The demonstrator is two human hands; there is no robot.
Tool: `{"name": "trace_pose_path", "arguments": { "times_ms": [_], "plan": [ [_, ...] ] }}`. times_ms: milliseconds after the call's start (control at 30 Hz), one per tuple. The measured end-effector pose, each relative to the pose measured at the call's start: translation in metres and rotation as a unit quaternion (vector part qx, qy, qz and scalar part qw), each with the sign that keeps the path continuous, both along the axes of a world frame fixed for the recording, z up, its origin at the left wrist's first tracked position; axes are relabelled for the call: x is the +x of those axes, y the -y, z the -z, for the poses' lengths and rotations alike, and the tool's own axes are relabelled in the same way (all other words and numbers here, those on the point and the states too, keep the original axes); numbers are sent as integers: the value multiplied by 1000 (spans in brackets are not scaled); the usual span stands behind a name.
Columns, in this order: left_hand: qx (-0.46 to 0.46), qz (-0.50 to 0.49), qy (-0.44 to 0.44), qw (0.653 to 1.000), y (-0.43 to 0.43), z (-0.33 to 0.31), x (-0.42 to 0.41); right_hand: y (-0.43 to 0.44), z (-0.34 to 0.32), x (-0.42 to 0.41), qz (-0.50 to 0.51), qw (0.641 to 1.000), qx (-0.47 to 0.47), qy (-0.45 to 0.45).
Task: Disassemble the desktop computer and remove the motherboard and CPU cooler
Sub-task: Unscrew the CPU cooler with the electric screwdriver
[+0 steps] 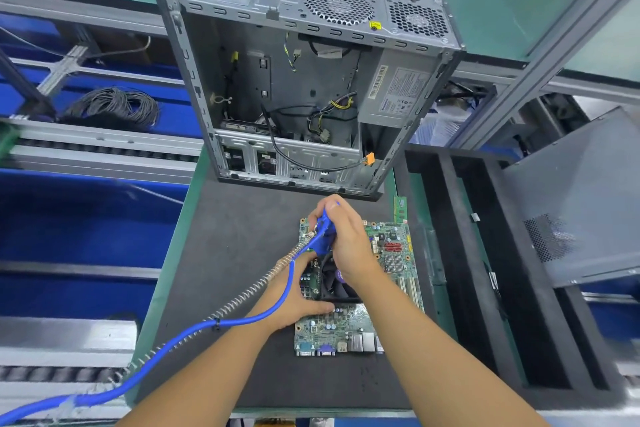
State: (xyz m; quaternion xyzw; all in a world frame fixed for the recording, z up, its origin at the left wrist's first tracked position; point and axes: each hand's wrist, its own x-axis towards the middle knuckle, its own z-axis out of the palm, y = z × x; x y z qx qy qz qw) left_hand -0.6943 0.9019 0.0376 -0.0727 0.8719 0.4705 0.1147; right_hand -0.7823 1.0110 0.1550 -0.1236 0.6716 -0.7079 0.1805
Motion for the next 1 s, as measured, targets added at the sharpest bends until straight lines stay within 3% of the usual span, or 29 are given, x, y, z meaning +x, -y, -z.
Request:
{"name": "trace_pose_path", "arguments": {
  "times_ms": [533, 767, 1000],
  "plan": [
    [-28, 25, 16, 999, 1, -15, -5, 4, -8, 2, 6, 999, 45, 2],
    [-11, 49, -66, 997, -1, -26, -7, 14, -3, 12, -54, 995, 79, -26],
    [-30, 19, -60, 998, -5, -37, -12, 14, -6, 7, -59, 995, 78, -10]
  ]
}}
